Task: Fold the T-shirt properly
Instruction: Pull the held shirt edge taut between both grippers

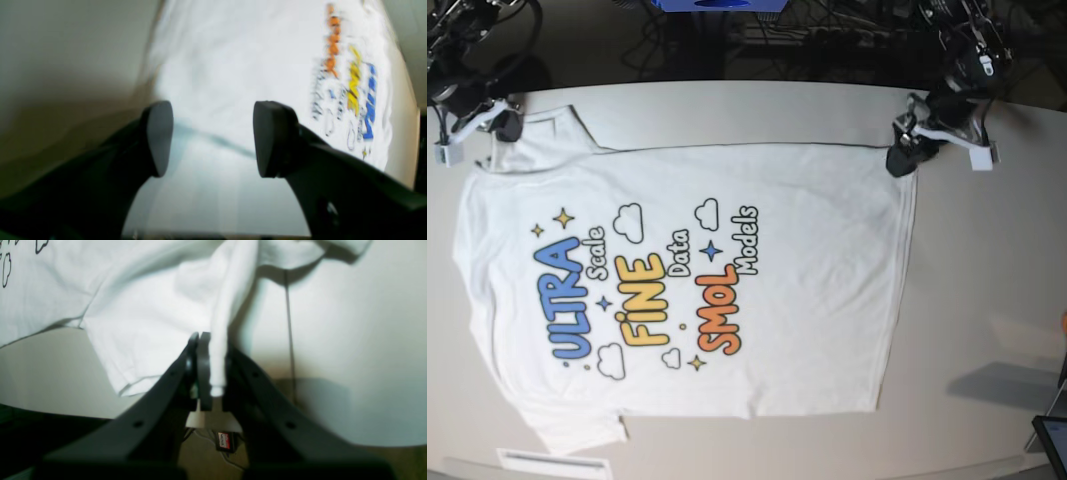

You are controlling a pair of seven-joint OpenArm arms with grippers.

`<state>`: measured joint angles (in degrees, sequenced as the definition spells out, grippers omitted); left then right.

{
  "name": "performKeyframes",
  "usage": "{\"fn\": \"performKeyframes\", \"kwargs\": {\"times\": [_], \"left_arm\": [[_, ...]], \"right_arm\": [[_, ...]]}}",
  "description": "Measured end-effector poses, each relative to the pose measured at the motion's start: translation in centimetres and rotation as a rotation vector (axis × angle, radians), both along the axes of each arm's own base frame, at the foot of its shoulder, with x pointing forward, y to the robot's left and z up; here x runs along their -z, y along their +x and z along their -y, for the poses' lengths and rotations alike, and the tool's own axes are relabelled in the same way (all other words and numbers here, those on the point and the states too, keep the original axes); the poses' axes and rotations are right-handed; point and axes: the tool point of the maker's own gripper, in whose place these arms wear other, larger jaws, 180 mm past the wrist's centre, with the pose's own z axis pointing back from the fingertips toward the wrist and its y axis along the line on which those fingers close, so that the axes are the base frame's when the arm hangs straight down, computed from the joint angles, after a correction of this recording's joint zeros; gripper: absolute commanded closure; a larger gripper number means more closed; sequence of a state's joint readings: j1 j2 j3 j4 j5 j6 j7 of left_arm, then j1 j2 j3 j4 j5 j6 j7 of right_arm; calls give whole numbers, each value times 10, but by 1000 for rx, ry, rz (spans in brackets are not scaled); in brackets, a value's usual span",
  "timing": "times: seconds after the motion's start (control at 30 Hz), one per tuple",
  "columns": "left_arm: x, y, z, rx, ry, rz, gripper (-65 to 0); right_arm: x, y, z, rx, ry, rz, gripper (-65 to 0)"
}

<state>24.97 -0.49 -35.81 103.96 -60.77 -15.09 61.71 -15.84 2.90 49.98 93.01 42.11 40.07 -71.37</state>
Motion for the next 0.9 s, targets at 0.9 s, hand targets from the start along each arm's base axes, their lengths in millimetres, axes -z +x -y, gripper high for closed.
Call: {"fn": "performKeyframes", "kwargs": {"times": [0.9], "left_arm": [[26,5,-6,-202,-300,3,-386]], "right_arm": [[1,6,-20,-57,32,16,0]]}}
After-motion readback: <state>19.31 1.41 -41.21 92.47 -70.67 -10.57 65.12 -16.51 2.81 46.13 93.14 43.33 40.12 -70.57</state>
